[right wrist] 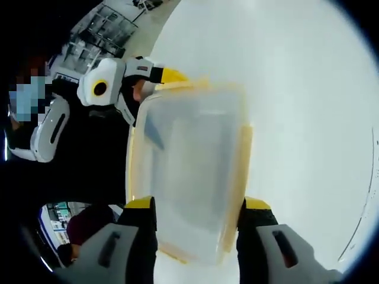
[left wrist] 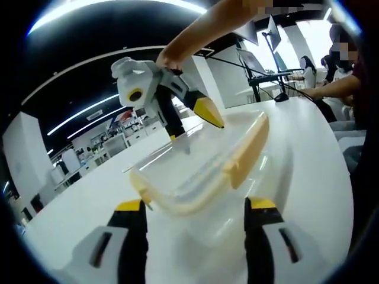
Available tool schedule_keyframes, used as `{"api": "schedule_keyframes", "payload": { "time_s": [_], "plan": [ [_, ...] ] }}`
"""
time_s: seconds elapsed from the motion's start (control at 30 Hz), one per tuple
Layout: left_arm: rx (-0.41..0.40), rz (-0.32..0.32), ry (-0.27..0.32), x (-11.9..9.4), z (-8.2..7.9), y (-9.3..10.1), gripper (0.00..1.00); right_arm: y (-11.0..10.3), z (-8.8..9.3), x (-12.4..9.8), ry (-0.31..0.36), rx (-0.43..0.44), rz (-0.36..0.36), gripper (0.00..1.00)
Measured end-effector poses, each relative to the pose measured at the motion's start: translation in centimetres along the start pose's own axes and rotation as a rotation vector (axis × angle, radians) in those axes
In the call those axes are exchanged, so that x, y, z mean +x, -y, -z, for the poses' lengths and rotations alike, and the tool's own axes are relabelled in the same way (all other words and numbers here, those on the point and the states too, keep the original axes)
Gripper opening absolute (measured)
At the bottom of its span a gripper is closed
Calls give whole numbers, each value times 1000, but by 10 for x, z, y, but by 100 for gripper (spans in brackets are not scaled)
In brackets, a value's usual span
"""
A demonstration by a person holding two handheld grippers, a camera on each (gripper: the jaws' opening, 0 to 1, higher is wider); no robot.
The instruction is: Snap each plastic latch of the storage box into its locked position after aligning the lid with the box until every specified latch is closed and the lid sits flush.
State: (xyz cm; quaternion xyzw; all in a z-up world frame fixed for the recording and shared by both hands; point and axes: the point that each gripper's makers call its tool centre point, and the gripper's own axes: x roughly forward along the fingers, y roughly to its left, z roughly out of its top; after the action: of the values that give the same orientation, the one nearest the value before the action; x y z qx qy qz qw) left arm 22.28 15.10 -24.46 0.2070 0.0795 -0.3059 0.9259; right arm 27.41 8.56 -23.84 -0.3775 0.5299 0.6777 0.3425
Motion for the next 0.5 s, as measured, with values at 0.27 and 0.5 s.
{"api": "schedule_keyframes", "payload": {
  "time_s": [0.27,0.5],
  "plan": [
    [3,3,-6,2,1,0,65,1,-3,0,-9,-89,-14,57],
    [2,-6,6,2,0,0,65,6,-52,-19,179,-131,36,52]
  ]
}}
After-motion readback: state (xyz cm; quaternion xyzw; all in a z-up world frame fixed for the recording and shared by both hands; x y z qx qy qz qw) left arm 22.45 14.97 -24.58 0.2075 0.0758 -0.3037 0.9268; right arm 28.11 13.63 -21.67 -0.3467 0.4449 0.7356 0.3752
